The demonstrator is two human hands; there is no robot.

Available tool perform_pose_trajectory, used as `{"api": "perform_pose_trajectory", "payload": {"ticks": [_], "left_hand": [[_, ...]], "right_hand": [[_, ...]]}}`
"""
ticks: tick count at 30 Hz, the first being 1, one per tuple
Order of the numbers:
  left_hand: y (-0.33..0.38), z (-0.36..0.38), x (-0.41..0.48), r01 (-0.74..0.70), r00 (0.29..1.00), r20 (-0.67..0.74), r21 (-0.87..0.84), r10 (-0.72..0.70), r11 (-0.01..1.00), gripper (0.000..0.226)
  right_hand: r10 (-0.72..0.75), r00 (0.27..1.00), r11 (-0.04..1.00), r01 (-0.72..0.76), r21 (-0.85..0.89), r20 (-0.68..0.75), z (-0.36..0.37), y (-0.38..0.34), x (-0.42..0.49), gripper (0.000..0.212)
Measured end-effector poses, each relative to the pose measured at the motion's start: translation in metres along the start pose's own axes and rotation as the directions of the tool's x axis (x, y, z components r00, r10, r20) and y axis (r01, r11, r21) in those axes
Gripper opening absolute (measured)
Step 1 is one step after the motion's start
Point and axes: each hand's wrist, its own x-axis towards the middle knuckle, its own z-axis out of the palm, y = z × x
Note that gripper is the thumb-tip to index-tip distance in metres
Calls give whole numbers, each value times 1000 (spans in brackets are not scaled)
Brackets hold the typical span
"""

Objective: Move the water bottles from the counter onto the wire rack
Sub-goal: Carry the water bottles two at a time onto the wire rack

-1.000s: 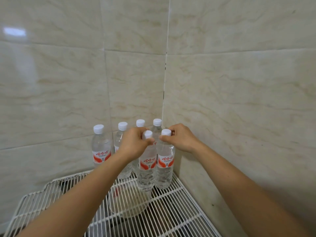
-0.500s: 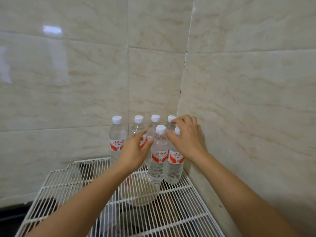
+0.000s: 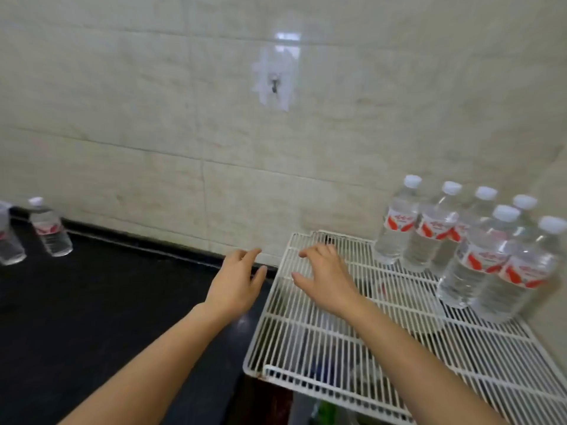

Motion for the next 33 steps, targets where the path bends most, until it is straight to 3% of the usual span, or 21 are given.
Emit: {"api": "perform_pose_trajectory", "payload": {"ticks": [8, 16, 22, 33], "left_hand": [[-194, -129, -98, 254, 966, -81, 111, -246, 961, 52], [-333, -234, -179, 495, 869, -100, 194, -485, 847, 52], [-403, -277, -181, 583, 813, -131, 189, -568, 791, 52], [-535, -307, -76, 558, 828, -81, 229, -555, 798, 52]], "right_hand": [[-164, 976, 986, 160, 40, 145, 117, -215, 18, 51], [-290, 910, 956, 289, 49, 296, 210, -386, 25, 53], [-340, 874, 937, 345, 49, 348, 252, -464, 59, 54], [-294, 877, 953, 298, 51, 381, 349, -527, 198, 55]]}}
